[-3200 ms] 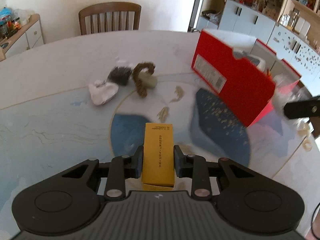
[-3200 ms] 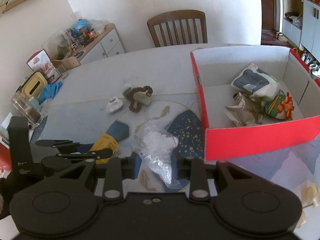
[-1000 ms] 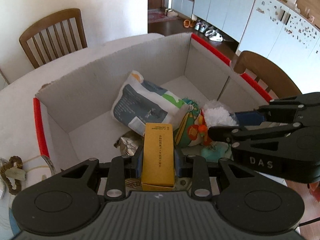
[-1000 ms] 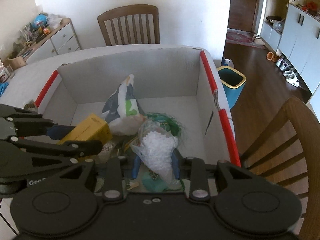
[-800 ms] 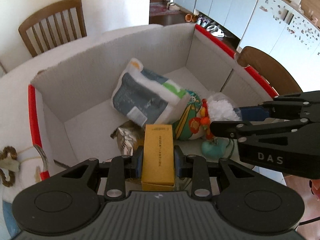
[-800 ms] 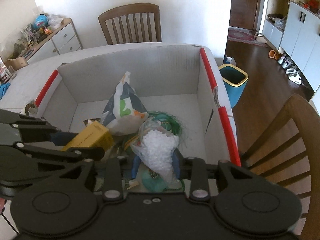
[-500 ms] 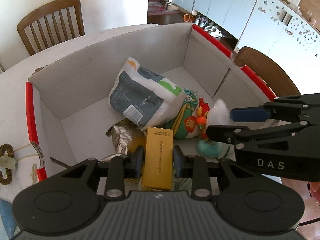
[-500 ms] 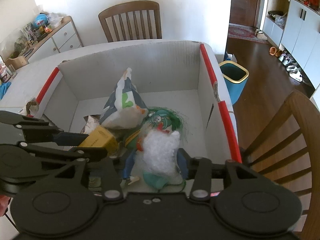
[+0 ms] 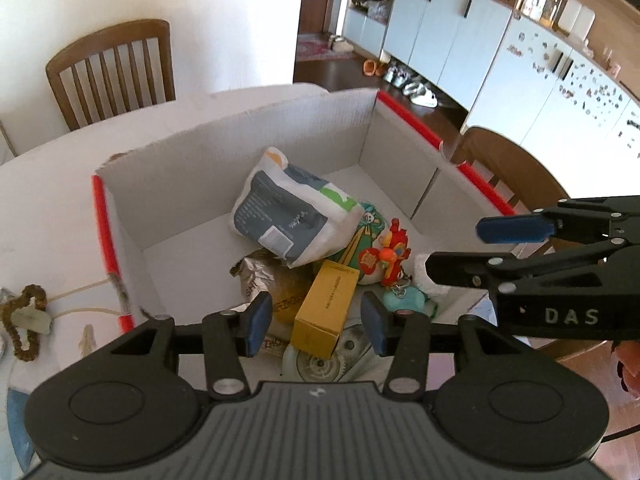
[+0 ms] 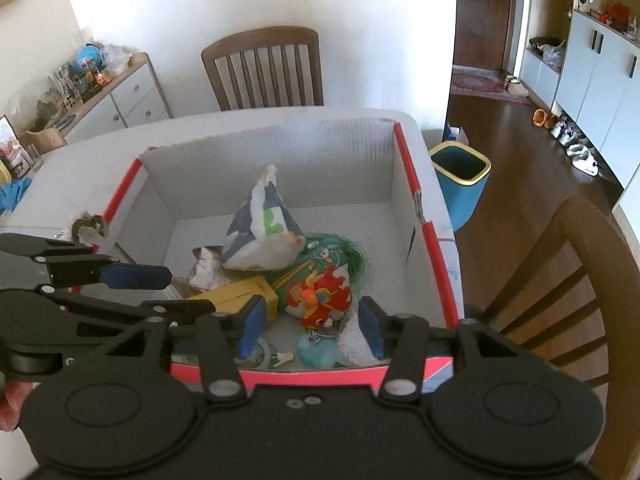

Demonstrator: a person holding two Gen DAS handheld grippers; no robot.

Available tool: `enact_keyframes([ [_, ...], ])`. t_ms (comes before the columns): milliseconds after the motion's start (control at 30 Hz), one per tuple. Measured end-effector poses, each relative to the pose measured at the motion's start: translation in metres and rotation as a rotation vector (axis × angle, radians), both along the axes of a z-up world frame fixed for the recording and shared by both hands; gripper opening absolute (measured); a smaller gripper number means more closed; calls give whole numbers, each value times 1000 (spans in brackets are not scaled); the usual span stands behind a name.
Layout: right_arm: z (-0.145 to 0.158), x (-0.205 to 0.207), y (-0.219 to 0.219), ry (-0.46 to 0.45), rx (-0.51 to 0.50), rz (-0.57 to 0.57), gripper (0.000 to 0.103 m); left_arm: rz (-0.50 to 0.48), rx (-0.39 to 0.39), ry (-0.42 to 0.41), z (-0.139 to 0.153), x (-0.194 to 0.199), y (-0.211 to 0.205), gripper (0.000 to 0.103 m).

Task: Organize objects
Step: 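Open both tools to release the yellow box and clear bag in the box, then move both open tools back from the shoebox to the remaining items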

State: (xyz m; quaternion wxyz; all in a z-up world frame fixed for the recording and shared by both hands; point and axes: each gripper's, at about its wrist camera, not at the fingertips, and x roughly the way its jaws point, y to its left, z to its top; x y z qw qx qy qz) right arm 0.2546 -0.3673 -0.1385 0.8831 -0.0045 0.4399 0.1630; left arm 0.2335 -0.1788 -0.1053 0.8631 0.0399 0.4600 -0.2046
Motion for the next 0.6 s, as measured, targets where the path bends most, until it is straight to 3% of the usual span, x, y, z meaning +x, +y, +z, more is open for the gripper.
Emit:
enact_keyframes([
  [300,30,-23,15,-62,13,17,65,8,-50,-81,29,-26,28,48],
  [367,37,-28,19,-73,21,19,71,19,-66,-96,36,-30,38,55],
  [600,57,-46,48,-107,25,50,79,37,-71,-187,56,-49,82,65],
])
